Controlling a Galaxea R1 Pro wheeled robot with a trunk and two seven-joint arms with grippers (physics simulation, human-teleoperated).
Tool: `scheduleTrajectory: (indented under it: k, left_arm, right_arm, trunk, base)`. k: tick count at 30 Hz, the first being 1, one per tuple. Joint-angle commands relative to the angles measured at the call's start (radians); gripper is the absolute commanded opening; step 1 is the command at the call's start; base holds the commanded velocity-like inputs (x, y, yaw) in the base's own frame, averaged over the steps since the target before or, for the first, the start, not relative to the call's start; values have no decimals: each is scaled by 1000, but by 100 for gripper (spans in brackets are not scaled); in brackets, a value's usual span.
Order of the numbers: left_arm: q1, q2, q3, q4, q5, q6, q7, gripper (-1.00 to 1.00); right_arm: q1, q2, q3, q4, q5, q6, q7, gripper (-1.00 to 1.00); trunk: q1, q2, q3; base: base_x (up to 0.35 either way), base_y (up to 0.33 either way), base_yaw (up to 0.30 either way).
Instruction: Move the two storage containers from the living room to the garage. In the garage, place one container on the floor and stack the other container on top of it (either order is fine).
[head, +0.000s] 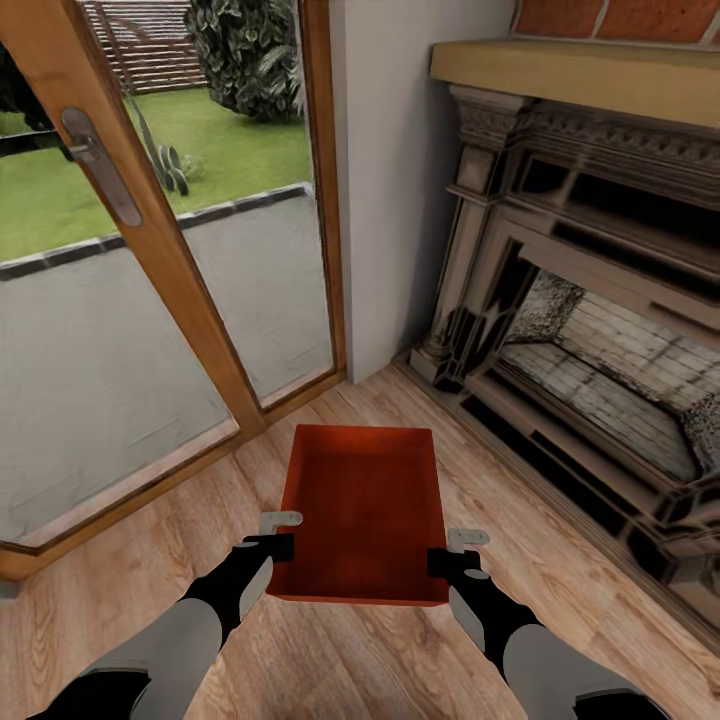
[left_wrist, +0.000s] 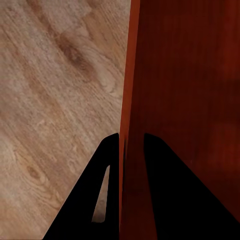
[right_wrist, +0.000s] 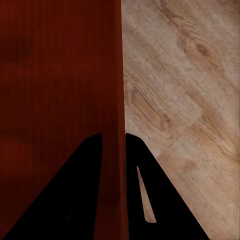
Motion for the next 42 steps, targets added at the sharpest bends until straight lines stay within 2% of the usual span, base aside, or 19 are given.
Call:
scheduleTrajectory:
  k: [1,23,42]
  left_arm:
    - [0,1,8,-1,-19,8,11,-100]
    - [0,1,7,-2,-19,8,11,-100]
    - [0,1,7,-3,-19,8,11,-100]
  right_arm:
    - [-1,-4,-5,-2,3,-2,-13,-100]
    - [-1,-4,-5,-2,3,-2,-13,-100]
    - [-1,-5,-5,-2,3,-1,-13,-100]
  trunk:
    - [-4,6,2]
    - [-88,160,71]
    - [-88,160,71]
  base:
    - [0,0,0]
    - [0,0,0]
    - [0,0,0]
